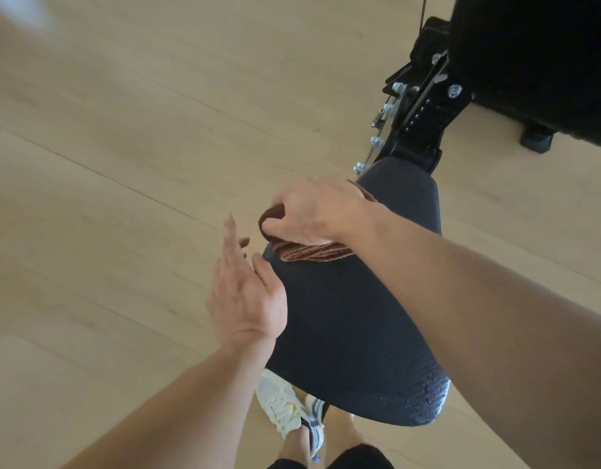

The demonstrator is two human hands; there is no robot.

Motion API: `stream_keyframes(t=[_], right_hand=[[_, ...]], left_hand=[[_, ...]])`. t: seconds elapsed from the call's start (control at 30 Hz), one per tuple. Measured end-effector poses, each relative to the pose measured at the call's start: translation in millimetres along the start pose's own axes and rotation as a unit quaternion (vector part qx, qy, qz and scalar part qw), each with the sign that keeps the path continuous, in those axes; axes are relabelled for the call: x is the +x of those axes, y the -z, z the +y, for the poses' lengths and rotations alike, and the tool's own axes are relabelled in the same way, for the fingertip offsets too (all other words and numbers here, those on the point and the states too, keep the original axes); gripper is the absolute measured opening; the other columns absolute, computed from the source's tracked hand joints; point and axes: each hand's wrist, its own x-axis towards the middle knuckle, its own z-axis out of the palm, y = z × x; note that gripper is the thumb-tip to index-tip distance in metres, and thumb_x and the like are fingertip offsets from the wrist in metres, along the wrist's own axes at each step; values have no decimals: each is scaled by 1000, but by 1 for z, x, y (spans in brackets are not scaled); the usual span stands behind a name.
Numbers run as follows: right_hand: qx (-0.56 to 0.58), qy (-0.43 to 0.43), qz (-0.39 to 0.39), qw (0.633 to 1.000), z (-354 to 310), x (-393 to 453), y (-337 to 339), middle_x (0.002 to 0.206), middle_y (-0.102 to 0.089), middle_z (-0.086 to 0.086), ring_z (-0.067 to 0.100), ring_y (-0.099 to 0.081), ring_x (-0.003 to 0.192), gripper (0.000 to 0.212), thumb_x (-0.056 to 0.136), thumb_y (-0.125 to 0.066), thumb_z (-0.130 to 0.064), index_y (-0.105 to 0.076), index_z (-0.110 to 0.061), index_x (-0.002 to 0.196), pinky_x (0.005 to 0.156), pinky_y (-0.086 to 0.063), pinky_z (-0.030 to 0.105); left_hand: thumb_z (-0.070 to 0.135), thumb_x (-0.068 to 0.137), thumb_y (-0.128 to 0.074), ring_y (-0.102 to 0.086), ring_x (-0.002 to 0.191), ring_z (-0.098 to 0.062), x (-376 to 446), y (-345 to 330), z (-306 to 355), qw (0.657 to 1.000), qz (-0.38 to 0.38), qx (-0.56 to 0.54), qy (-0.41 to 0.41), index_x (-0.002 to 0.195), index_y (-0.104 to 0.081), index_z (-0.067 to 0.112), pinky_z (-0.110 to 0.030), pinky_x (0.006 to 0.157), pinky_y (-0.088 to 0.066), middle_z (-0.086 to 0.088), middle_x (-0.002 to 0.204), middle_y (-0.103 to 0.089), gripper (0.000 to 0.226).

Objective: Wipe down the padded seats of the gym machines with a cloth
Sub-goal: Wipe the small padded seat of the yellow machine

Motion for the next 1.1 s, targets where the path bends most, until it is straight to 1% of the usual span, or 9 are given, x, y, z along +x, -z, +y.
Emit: stream_keyframes(t=[0.13, 0.27, 0.33, 0.43, 0.63, 0.87, 0.93, 1.0, 1.1], right_hand=[[-23, 32, -46, 998, -5, 9, 7, 81, -63, -7, 23, -58, 78, 41, 88, -47, -61, -72, -29, 92, 53, -28, 28], [-18, 81, -55, 995, 16, -4, 15, 86, -66, -7, 20, -60, 80, 34, 88, -51, -59, -71, -33, 98, 57, -38, 29], [-37, 43, -51, 997, 43, -2, 29, 91, -66, -6, 19, -61, 82, 35, 87, -53, -60, -70, -35, 105, 63, -45, 32], [-11, -72, 40, 996, 89, -4, 41, 102, -66, 1, 24, -61, 94, 38, 85, -55, -57, -73, -33, 107, 81, -54, 42], [99, -236, 258, 932, 62, -37, -6, 141, -57, -8, 23, -43, 127, 49, 93, -53, -44, -59, -32, 140, 107, -36, 41], [223, -239, 255, 910, -28, -113, -57, 157, -40, -17, 12, -29, 141, 52, 99, -45, -52, -47, -38, 150, 116, -28, 38], [282, -239, 343, 864, -34, -126, -67, 159, -40, -16, 7, -26, 147, 51, 101, -50, -51, -48, -38, 150, 120, -26, 32], [275, -324, 439, 791, -28, -135, -76, 155, -45, -11, 13, -29, 147, 56, 95, -62, -51, -51, -33, 147, 120, -31, 37], [269, -448, 386, 760, -23, -137, -84, 137, -52, -12, 16, -36, 134, 61, 84, -67, -64, -56, -36, 137, 115, -34, 39]], left_hand=[[24, 97, -36, -57, 122, -16, 2, 0, -2, 1000, 0, 12, 2, 158, -18, 34, -39, 94, -43, 17, 136, -58, 65], [22, 99, -39, -55, 125, -19, 2, 2, -1, 1000, 2, 21, -2, 155, -31, 29, -40, 96, -42, 13, 136, -59, 58], [23, 99, -36, -53, 127, -19, 3, 3, -2, 1000, -4, 25, -3, 152, -38, 29, -41, 99, -41, 12, 138, -59, 53], [24, 99, -33, -51, 130, -18, 3, 3, -2, 1000, -13, 23, -3, 148, -44, 29, -41, 102, -40, 12, 139, -58, 50], [24, 100, -31, -51, 131, -18, 3, 2, -1, 1000, -27, 8, -3, 145, -47, 29, -41, 103, -39, 12, 138, -59, 48], [24, 99, -30, -52, 130, -22, 11, 2, -2, 999, -41, 7, -21, 142, -49, 28, -44, 102, -40, 8, 139, -59, 47], [23, 99, -30, -52, 129, -24, 12, 3, -1, 999, -44, 6, -20, 141, -50, 28, -44, 100, -40, 7, 139, -59, 46], [22, 99, -32, -53, 127, -26, 11, 2, 0, 999, -43, 0, -19, 139, -51, 27, -44, 99, -40, 5, 138, -60, 45], [22, 99, -31, -54, 125, -27, 11, 1, 0, 999, -38, 0, -23, 137, -52, 27, -44, 98, -41, 4, 136, -62, 44]])
